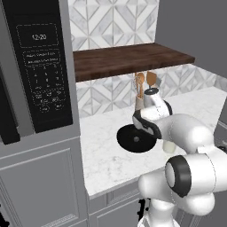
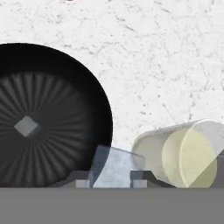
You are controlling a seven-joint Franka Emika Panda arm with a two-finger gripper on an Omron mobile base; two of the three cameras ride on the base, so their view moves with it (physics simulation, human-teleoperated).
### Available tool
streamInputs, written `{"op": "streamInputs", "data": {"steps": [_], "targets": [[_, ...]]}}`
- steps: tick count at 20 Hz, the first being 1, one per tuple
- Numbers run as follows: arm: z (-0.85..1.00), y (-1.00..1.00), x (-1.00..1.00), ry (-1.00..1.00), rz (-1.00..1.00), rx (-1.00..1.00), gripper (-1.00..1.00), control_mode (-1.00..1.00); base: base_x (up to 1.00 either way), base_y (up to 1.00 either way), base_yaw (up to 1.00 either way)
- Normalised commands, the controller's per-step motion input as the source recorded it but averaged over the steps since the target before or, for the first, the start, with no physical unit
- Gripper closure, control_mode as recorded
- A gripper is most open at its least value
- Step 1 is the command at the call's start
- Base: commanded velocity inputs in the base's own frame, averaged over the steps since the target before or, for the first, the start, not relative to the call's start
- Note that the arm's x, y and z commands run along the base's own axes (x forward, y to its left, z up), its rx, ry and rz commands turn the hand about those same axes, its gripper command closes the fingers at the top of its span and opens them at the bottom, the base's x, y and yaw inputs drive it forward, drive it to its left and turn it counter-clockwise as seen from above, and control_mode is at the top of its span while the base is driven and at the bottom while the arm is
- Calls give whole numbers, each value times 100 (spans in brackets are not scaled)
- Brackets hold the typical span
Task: Grab a lemon wedge from the fridge and one ice cube from the ice bowl, and put them in the glass of lemonade.
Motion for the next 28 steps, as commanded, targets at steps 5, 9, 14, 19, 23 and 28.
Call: {"op": "streamInputs", "data": {"steps": [5,9,14,19,23,28], "targets": [[40,-55,-38,12,13,-11,100,-100,0,0,0],[43,-46,-6,14,9,-1,100,-100,0,0,0],[-13,-9,4,13,5,-6,100,-100,0,0,0],[-10,-4,15,8,0,-1,100,-100,0,0,0],[0,-26,9,6,0,0,100,-100,0,0,0],[-8,-4,16,2,0,0,100,-100,0,0,0]]}}
